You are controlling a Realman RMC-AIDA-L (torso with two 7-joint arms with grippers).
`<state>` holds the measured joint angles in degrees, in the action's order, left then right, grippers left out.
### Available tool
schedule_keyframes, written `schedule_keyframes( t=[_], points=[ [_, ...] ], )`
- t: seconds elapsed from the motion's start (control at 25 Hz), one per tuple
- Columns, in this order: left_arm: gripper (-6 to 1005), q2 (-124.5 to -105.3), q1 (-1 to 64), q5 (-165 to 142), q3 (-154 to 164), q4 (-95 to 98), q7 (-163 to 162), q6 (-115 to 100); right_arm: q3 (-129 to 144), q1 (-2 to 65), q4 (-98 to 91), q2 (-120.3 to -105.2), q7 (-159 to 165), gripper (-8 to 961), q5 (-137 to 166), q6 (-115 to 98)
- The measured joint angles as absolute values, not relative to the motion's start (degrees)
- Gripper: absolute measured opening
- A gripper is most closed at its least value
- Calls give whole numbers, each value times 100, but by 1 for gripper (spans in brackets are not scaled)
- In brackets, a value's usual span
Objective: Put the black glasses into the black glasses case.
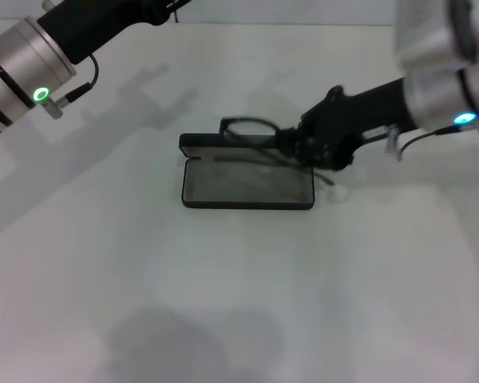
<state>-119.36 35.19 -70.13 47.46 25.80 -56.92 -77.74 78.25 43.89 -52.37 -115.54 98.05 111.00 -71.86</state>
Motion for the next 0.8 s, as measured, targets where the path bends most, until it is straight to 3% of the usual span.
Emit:
schedule_keyframes(
  t=[0.4,0.8],
  points=[
    [797,-11865,3462,-7215,4877,2713,-5957,-8600,4726,4329,-4301,-11521,9003,116,10459,-7779],
    [797,-11944,3772,-7422,5741,2641,-5992,-8636,4639,4192,-3860,-11560,8179,117,9269,-7583]
  ],
)
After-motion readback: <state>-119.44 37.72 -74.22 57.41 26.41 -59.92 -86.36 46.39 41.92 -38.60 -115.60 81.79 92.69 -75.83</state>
